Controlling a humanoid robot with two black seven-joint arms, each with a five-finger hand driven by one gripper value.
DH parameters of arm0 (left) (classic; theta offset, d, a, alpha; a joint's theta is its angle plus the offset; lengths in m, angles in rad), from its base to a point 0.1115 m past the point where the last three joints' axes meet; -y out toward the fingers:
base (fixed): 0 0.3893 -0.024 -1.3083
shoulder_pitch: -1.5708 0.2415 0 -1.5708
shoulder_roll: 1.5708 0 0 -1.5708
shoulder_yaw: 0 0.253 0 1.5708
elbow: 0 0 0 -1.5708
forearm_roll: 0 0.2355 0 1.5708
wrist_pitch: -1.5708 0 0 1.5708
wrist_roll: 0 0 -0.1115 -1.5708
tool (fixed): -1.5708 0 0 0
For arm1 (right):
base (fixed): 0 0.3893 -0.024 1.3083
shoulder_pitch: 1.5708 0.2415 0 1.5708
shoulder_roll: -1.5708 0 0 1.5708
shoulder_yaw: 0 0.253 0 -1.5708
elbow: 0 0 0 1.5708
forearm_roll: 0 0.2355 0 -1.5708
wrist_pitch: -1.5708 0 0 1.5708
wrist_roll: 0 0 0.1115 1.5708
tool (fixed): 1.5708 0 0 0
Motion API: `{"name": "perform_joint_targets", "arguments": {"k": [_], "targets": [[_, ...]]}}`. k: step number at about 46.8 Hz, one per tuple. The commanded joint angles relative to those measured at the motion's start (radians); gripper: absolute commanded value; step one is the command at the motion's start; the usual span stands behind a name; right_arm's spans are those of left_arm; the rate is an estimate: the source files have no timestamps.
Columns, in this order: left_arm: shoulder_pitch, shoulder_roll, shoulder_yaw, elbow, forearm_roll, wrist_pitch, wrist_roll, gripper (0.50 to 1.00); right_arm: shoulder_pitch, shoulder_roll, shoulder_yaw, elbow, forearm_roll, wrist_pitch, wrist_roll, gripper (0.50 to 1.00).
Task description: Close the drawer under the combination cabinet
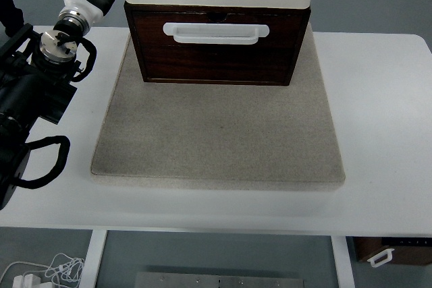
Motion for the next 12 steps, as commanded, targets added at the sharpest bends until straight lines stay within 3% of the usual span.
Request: {"name": "perform_joint_targets", "arguments": {"k": [1, 12], "targets": [[0.003, 0.001, 0.002, 0.016, -0.035, 0.000, 0.000, 1.000, 0.002, 0.000, 0.001, 0.001, 0.000, 0.001, 0.000, 0.952], [0.020, 0.003, 0.002, 0.022, -0.067, -0.006, 0.000, 1.000, 0.005, 0.000, -0.001, 0.000, 0.000, 0.001, -0.001, 0.952]]}}
